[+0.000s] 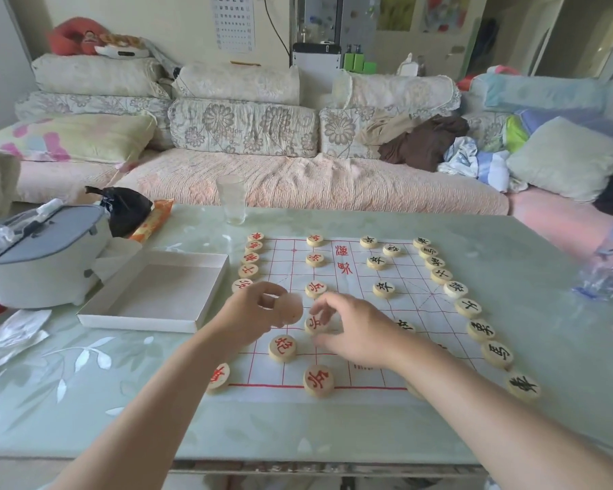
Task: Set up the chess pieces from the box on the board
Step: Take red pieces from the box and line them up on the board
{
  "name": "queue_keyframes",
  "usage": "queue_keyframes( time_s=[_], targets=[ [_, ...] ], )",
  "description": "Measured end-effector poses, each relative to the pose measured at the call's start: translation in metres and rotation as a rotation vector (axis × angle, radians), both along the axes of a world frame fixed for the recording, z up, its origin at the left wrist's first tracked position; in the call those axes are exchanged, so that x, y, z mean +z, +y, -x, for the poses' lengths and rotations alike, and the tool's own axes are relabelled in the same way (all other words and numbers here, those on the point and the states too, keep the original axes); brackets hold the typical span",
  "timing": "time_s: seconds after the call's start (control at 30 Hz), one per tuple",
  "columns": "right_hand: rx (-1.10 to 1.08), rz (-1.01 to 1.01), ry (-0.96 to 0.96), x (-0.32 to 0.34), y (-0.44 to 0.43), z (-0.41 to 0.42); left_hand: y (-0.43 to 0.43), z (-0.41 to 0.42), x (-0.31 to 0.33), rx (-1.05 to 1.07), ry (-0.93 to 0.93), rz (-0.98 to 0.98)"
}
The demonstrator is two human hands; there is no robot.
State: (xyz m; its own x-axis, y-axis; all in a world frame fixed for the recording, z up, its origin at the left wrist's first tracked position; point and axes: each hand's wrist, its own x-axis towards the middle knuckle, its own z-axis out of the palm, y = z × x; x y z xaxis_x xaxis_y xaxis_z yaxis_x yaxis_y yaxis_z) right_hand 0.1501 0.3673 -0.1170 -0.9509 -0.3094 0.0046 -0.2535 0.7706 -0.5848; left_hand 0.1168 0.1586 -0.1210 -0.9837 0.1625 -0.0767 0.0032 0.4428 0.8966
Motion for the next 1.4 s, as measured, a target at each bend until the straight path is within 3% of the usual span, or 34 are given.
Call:
queue_keyframes(
  time_s=[0.23,0.4,0.47,0.57,0.63,0.77,1.0,1.17,1.4],
  targets=[
    [-0.067,0.219,0.210,-0.015,-0.019,0.007,0.013,0.001,0.005,-0.003,-0.167,-0.298],
    [-0.104,0.233,0.322,-0.022,-0.025,0.017,0.014,0.006,0.003,0.008,-0.180,-0.304],
    [-0.115,0.203,0.307,-0.022,-0.027,0.021,0.012,0.009,0.004,0.006,-0.125,-0.201],
    [-0.164,0.088,0.289,-0.020,-0.031,0.037,-0.004,0.021,0.000,-0.024,0.166,0.330],
    [-0.232,0.019,0.290,-0.018,-0.033,0.057,-0.020,0.032,-0.005,-0.007,0.339,0.581],
    [-0.295,-0.068,0.308,-0.022,-0.043,0.115,-0.049,0.054,-0.008,0.017,0.380,0.741],
    [-0.323,-0.308,0.294,-0.026,-0.051,0.205,-0.055,0.077,-0.010,-0.103,0.306,0.734],
    [-0.308,-0.361,0.259,-0.028,-0.054,0.239,-0.052,0.089,-0.020,-0.127,0.203,0.717],
    [-0.308,-0.437,0.221,-0.036,-0.062,0.258,-0.052,0.097,-0.028,-0.133,0.206,0.714]
  ],
)
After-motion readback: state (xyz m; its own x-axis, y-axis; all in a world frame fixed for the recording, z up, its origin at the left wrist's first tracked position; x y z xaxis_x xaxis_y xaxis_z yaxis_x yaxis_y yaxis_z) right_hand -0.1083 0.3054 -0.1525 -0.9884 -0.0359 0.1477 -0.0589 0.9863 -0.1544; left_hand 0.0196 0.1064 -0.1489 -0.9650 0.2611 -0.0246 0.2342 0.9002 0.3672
